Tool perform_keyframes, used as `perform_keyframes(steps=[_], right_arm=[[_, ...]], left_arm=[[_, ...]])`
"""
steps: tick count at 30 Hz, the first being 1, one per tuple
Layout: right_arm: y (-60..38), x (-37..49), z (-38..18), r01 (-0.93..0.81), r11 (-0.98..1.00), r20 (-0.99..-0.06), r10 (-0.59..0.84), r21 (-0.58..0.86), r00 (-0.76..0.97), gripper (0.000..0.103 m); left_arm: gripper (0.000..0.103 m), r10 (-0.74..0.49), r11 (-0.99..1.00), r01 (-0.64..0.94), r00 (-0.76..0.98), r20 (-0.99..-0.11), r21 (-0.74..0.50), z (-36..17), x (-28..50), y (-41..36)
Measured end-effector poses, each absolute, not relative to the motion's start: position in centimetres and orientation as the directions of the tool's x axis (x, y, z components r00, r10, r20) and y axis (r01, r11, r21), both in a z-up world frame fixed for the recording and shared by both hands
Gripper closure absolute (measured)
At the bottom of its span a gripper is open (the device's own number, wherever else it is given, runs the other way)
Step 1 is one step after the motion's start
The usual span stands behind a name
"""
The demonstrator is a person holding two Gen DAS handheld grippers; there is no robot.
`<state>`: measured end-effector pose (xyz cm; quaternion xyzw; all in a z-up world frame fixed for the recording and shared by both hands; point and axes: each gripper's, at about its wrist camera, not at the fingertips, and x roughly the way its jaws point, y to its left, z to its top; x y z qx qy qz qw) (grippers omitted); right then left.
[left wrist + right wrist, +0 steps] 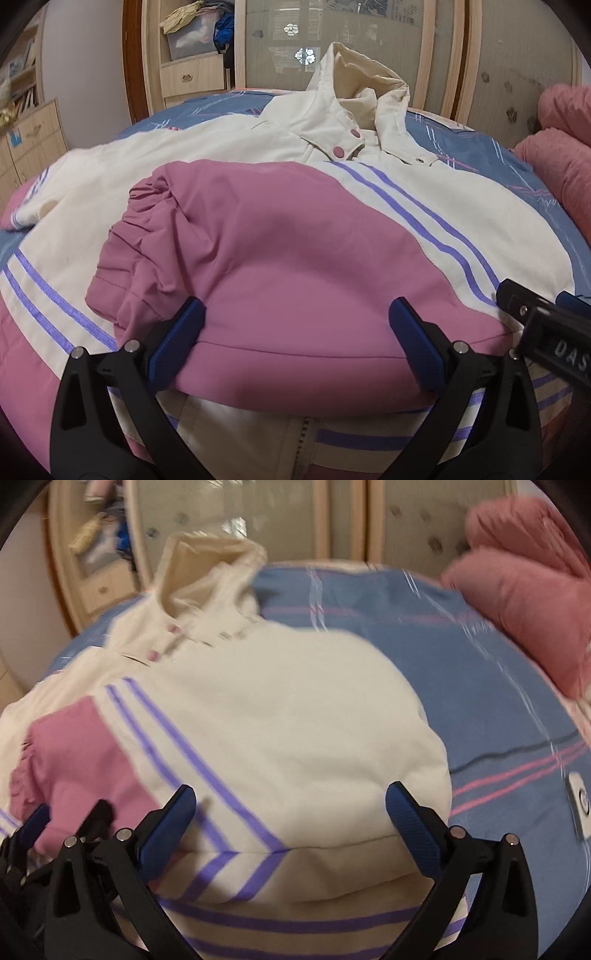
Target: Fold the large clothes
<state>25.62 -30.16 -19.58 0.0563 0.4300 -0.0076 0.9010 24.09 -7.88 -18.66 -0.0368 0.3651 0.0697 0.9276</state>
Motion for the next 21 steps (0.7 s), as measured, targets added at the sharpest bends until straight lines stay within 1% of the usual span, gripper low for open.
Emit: perform_keyframes(steps=[3,6,7,8,9,10,11,13,14,16,17,18,19,20,21], right_arm=[[-30.4,25.3,-19.4,0.068,0.992,-0.760,0.033,0.102,0.649,0.001],[-31.4,23.8,-18.4,0.083,0.982,-0.697,0.058,0.168,0.715,0.001],[-31.8,23.3,-18.2,0.090,0.978,-0.685,0.065,0.188,0.725,0.001],[-32.3,23.0,-18.1,0.094,0.974,-0.676,0.074,0.208,0.733,0.001],[-32.5,23.2,-17.9,0.090,0.974,-0.679,0.079,0.209,0.730,0.001],[-32.3,23.5,-18.0,0.085,0.977,-0.688,0.076,0.196,0.722,0.001],[-31.8,23.6,-18.4,0.082,0.983,-0.699,0.056,0.163,0.713,0.001],[-30.6,24.0,-18.9,0.087,0.992,-0.708,0.001,0.089,0.707,0.001],[-29.6,24.2,-19.1,0.086,0.996,-0.712,-0.040,0.029,0.701,0.001],[-28.6,24.3,-19.4,0.078,0.996,-0.712,-0.081,-0.037,0.697,0.001],[-28.4,24.3,-19.5,0.076,0.996,-0.711,-0.091,-0.054,0.697,0.001],[-28.2,24.4,-19.5,0.073,0.995,-0.711,-0.099,-0.067,0.696,0.001],[-28.3,24.5,-19.6,0.073,0.995,-0.712,-0.097,-0.065,0.695,0.001],[-28.5,24.4,-19.6,0.072,0.996,-0.714,-0.091,-0.057,0.694,0.001],[-28.7,24.5,-19.7,0.071,0.997,-0.716,-0.080,-0.043,0.693,0.001]], left_arm=[[0.002,0.062,0.986,-0.150,0.718,-0.693,-0.066,-18.2,24.1,-7.1],[0.002,-0.003,0.973,-0.164,0.699,-0.716,-0.163,-16.3,23.5,-5.0],[0.002,-0.037,0.963,-0.163,0.709,-0.705,-0.214,-15.3,22.9,-3.8],[0.002,-0.076,0.948,-0.154,0.739,-0.669,-0.278,-13.8,22.0,-2.1],[0.002,-0.091,0.938,-0.143,0.778,-0.621,-0.316,-12.3,21.0,-0.1],[0.002,-0.063,0.937,-0.151,0.814,-0.577,-0.316,-10.8,20.1,2.0],[0.002,-0.013,0.940,-0.178,0.834,-0.551,-0.293,-9.7,19.5,4.0],[0.002,0.106,0.938,-0.262,0.838,-0.535,-0.225,-8.4,19.4,8.4],[0.002,0.151,0.932,-0.303,0.824,-0.545,-0.199,-8.3,19.6,10.3],[0.002,0.233,0.906,-0.391,0.778,-0.583,-0.160,-9.0,20.4,15.3],[0.002,0.261,0.879,-0.447,0.740,-0.620,-0.163,-10.0,21.0,19.0],[0.002,0.257,0.862,-0.472,0.722,-0.642,-0.186,-10.6,21.2,21.1],[0.002,0.198,0.837,-0.480,0.714,-0.671,-0.264,-11.8,21.5,24.4],[0.002,0.146,0.814,-0.479,0.718,-0.681,-0.330,-12.4,21.8,26.5],[0.002,0.111,0.789,-0.487,0.714,-0.691,-0.375,-13.2,22.1,28.3]])
